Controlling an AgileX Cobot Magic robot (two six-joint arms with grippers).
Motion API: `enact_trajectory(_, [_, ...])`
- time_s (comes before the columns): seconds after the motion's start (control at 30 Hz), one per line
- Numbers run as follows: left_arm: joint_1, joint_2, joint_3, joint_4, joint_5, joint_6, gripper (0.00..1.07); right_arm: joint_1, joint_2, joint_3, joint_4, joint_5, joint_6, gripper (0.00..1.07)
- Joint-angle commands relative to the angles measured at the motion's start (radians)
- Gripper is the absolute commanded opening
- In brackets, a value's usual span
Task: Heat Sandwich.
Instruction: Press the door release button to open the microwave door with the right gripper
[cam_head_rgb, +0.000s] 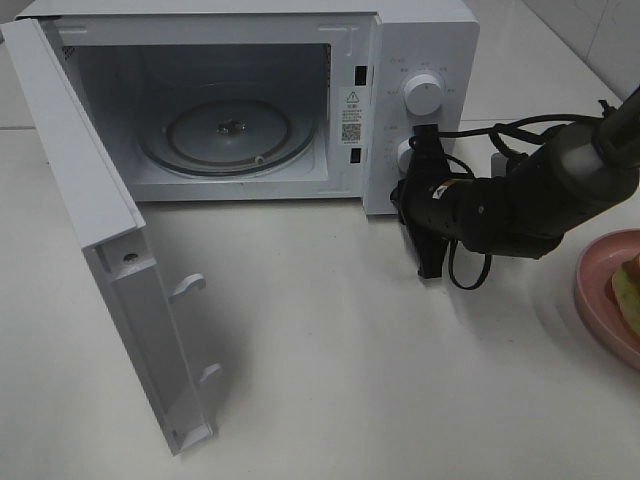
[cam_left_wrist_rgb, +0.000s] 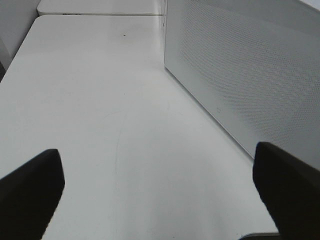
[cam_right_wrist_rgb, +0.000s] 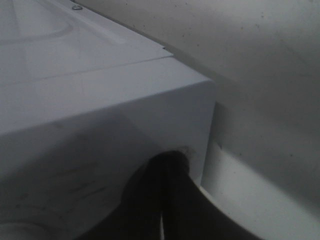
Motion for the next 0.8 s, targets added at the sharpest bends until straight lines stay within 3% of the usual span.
enact_trajectory(0.03, [0.000,-0.026,0.004,0.000,-0.008,-0.003,0.97,-0.014,-0.029,-0.012,-0.040,-0.218,0.011,0.00])
enact_trajectory(0.8, [0.000,-0.026,0.004,0.000,-0.008,-0.003,0.97,0.038,-0.222,0.252,-0.062,-0.077,0.016,0.00])
